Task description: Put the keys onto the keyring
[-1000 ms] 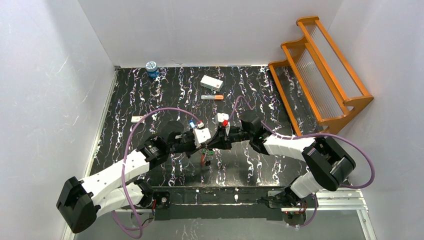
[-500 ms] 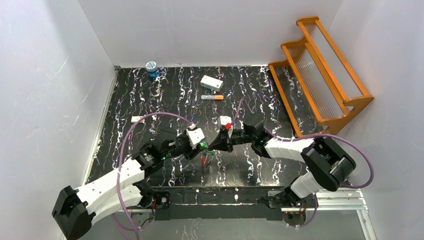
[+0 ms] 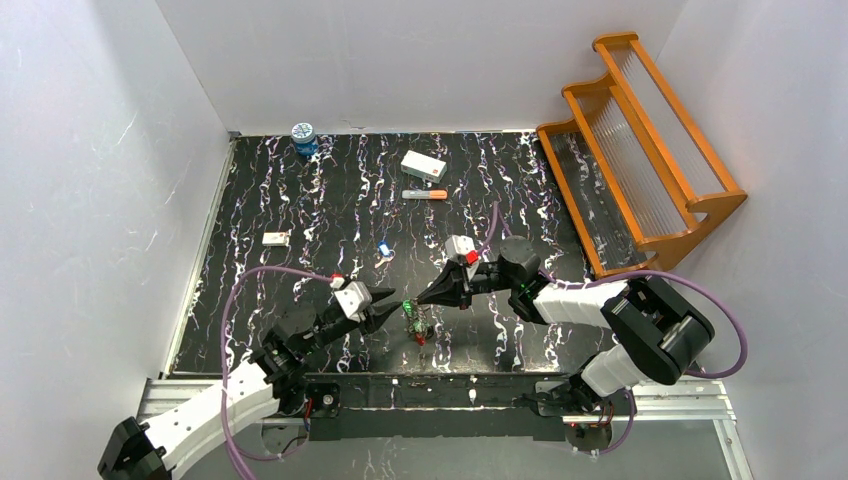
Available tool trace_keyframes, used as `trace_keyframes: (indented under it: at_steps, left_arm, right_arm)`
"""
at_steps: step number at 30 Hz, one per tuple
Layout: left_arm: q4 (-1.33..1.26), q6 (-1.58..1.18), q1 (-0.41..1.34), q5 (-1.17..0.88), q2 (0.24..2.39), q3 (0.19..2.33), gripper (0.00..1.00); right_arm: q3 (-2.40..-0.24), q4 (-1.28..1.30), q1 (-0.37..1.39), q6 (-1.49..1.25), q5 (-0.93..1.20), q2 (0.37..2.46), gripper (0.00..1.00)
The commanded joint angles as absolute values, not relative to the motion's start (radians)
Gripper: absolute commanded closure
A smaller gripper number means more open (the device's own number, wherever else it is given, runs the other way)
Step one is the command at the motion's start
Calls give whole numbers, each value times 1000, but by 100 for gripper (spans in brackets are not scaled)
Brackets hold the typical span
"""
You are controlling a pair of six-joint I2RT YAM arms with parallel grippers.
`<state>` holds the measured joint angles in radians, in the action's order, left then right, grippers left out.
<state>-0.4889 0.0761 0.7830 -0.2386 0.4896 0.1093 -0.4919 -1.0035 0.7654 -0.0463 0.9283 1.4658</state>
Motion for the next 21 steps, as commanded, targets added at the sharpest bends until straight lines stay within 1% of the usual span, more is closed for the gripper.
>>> trace_keyframes:
  at_steps: [1, 5, 7, 12, 21]
  left_arm:
    - [-679, 47, 788, -341, 483, 77, 71]
    - [-704, 50, 787, -413, 534, 93, 65]
    - [-718, 50, 788, -442, 566, 105, 64]
    - [-734, 51, 788, -474, 633, 126, 67]
    - [-769, 51, 787, -461, 673, 151, 69]
  right_arm:
    - [-475, -1197, 761, -125, 995, 1440, 99]
    - [-480, -1213, 760, -144, 1008, 1447, 99]
    - [-483, -1213, 761, -145, 1011, 1450, 99]
    - [-483, -1212, 761, -147, 1008, 1448, 99]
    - [-488, -1201, 761, -146, 1011, 1453, 99]
